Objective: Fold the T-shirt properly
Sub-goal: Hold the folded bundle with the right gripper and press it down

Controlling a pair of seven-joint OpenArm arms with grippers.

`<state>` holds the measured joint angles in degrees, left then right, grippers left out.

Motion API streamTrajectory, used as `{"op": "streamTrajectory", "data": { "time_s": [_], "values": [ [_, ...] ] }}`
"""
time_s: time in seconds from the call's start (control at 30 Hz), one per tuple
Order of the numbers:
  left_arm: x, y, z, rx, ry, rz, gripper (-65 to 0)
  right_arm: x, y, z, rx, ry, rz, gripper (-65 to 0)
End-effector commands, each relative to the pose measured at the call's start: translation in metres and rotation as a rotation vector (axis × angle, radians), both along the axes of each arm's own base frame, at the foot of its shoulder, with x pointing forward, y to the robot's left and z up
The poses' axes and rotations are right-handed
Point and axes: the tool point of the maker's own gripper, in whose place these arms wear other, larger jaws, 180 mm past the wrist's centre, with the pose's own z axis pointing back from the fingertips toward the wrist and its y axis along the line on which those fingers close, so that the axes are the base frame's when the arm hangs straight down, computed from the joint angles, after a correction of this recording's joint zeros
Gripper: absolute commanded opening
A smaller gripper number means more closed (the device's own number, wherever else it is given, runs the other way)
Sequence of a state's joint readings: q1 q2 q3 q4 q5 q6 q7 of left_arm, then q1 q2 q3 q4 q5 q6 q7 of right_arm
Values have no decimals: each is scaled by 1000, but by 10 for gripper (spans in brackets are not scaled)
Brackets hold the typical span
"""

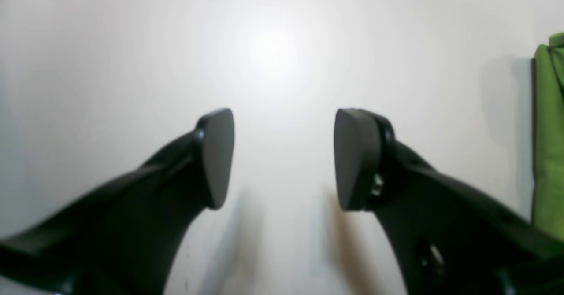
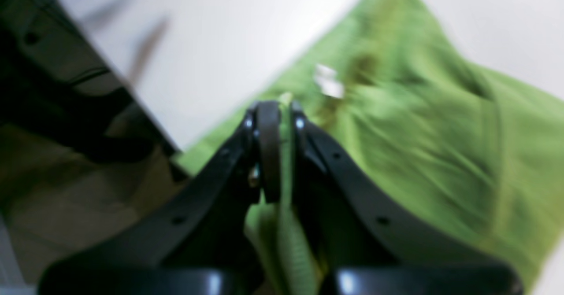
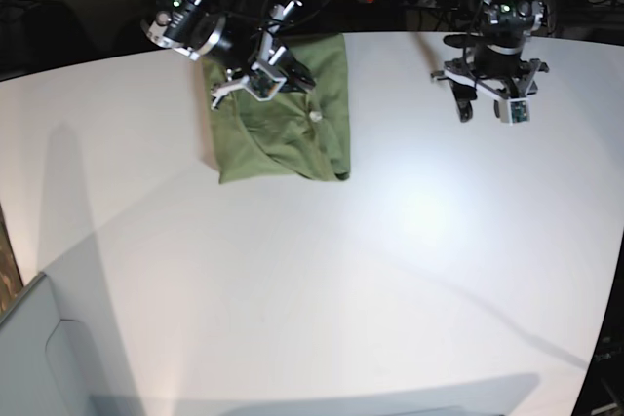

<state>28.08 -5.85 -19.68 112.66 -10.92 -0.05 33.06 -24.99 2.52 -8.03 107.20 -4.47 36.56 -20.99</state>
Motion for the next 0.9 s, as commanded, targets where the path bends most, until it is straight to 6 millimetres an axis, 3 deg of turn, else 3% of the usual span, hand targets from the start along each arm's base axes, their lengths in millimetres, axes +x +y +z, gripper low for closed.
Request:
{"op": "streamTrajectory", "data": {
  "time_s": [0.0, 0.23, 0.37, 0.53, 0.63, 0.77, 0.87],
  "values": [
    [4, 2, 10, 15, -39, -4, -301, -1, 9, 13, 53, -27, 19, -649],
    [4, 3, 11, 18, -40, -3, -301, -36, 38, 6, 58, 7, 190, -649],
    [4, 3, 11, 18, -40, -3, -301, -45, 47, -3, 56, 30, 242, -649],
    [4, 3, 11, 18, -40, -3, -301, -44, 48, -16, 43, 58, 253, -644],
    [4, 3, 11, 18, -40, -2, -301, -40, 48, -16, 40, 50, 254, -580],
    [4, 3, 11, 18, -40, -2, -301, -36, 49, -8, 49, 23, 253, -503],
    [4, 3, 11, 17, -40, 1, -301, -33, 51, 1, 60, -2, 252, -497]
  ]
}}
